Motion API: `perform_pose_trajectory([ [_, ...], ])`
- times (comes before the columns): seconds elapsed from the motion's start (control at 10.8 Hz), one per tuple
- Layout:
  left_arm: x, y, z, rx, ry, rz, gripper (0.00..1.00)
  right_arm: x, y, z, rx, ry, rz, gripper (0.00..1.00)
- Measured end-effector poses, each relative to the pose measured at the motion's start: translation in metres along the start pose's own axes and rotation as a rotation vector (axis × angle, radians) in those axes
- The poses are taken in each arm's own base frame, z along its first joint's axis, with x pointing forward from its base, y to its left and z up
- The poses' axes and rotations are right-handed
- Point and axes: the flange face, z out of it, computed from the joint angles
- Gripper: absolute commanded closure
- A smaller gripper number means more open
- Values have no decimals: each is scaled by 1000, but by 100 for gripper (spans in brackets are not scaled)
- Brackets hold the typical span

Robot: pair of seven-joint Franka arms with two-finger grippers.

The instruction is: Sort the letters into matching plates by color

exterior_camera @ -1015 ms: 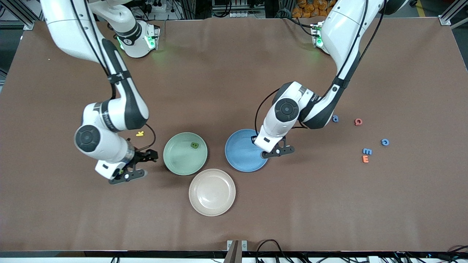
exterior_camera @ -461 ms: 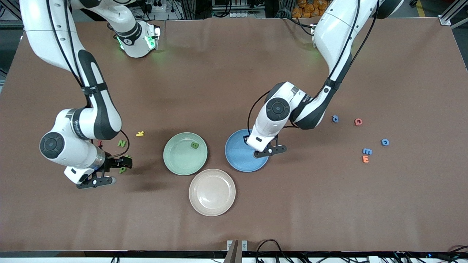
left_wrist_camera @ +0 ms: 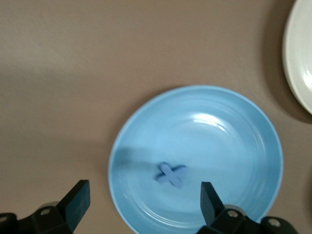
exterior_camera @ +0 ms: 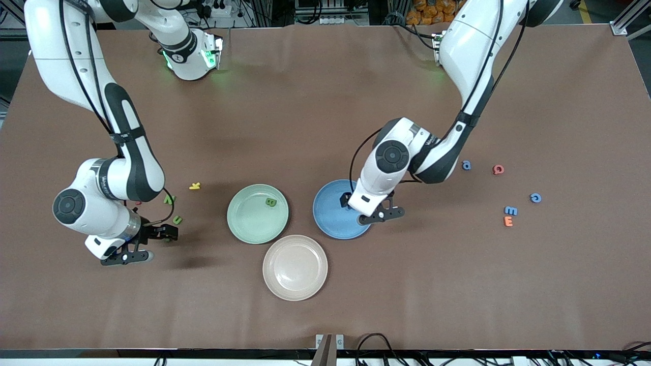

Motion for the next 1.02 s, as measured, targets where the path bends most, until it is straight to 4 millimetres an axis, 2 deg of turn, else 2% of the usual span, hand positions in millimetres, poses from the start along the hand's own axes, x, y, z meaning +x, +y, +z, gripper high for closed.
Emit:
perform_pose_trajectory([
  [0.28,31,-39,-14,55,-37,52,0,-3,4,17,0,-2,6,0],
  [0.46,55,-79,-21,101,-61,75,0,-7,8,31,-5,8,13,0],
  [0.74,75,-135,-20,166,-62,137,0,-23,16,56,2,28,12,0],
  [0.83,82,-157,-24,169,-70,163,0,-26,19,59,5,22,9,0],
  [1.02,102,-213,-36,169,-86,214,0,-29,18,63,9,12,6,2],
])
